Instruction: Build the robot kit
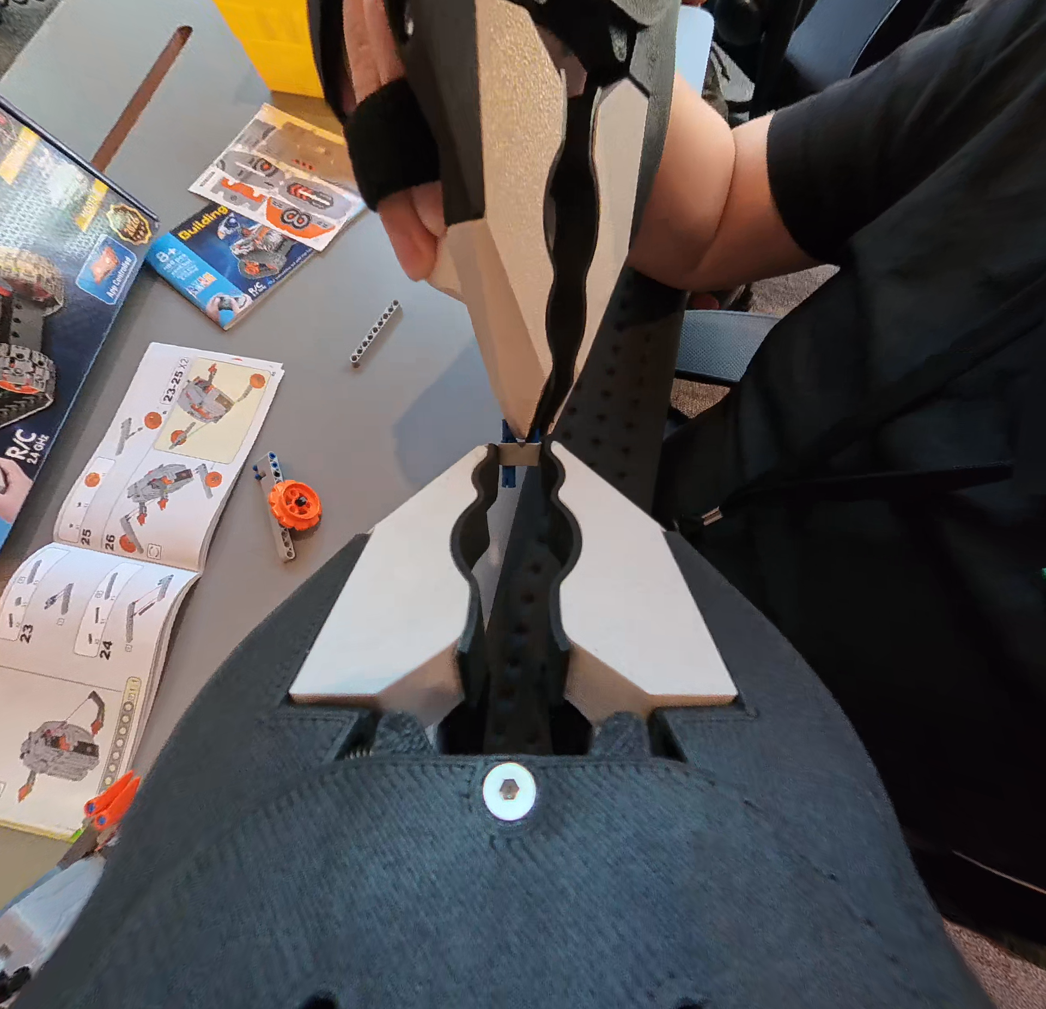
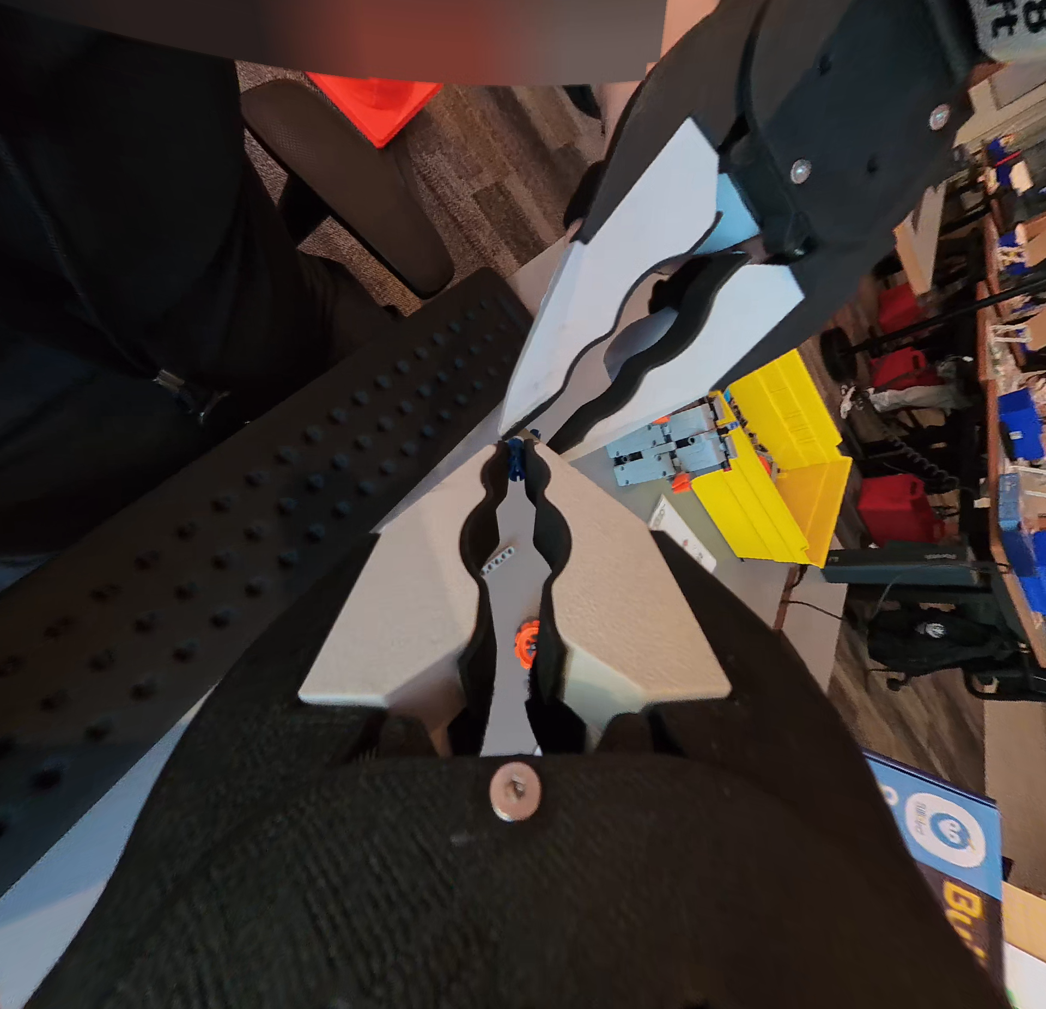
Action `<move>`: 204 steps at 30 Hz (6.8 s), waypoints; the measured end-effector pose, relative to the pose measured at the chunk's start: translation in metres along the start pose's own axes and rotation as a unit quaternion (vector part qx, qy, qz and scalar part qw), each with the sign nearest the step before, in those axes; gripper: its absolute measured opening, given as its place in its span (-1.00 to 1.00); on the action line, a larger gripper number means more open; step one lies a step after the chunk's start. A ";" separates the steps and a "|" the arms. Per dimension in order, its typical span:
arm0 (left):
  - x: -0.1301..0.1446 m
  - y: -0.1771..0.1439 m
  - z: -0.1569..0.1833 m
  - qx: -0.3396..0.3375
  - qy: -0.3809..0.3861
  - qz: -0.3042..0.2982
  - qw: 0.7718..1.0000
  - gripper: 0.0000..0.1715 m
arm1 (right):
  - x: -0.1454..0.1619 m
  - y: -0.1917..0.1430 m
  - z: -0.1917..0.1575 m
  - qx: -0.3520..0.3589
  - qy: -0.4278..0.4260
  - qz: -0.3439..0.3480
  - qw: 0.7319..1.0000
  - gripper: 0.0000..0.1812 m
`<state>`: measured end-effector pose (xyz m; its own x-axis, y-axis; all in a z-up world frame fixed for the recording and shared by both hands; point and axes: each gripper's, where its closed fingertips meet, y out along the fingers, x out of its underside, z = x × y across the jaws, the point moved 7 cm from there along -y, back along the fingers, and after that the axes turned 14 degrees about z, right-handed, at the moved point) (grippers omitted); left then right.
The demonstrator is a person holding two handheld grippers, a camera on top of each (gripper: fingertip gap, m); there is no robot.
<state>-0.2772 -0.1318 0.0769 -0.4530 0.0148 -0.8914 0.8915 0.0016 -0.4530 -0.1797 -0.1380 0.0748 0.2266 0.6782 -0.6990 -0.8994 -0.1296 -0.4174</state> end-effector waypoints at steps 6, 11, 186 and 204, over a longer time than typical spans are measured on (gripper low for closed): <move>-0.001 -0.007 -0.001 -0.008 0.000 0.040 0.999 -0.85 | -0.005 -0.001 0.003 0.029 -0.041 0.003 0.999 -0.95; -0.007 -0.016 -0.001 -0.014 -0.010 0.094 0.995 -0.85 | -0.013 -0.006 0.008 0.064 -0.062 0.028 0.996 -0.96; 0.069 -0.038 -0.040 -0.065 -0.135 0.303 0.941 -0.66 | -0.003 -0.015 0.020 0.092 -0.087 0.068 0.990 -0.96; 0.183 0.023 -0.060 -0.126 -0.049 -0.088 0.987 -0.61 | 0.017 -0.016 0.029 0.106 -0.058 0.035 0.992 -0.95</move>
<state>-0.3391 -0.0692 -0.0962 -0.5885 -0.1052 -0.8016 0.7661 0.2441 -0.5945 -0.1725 -0.1033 0.0862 0.1271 0.7531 -0.6455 -0.9726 -0.0333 -0.2303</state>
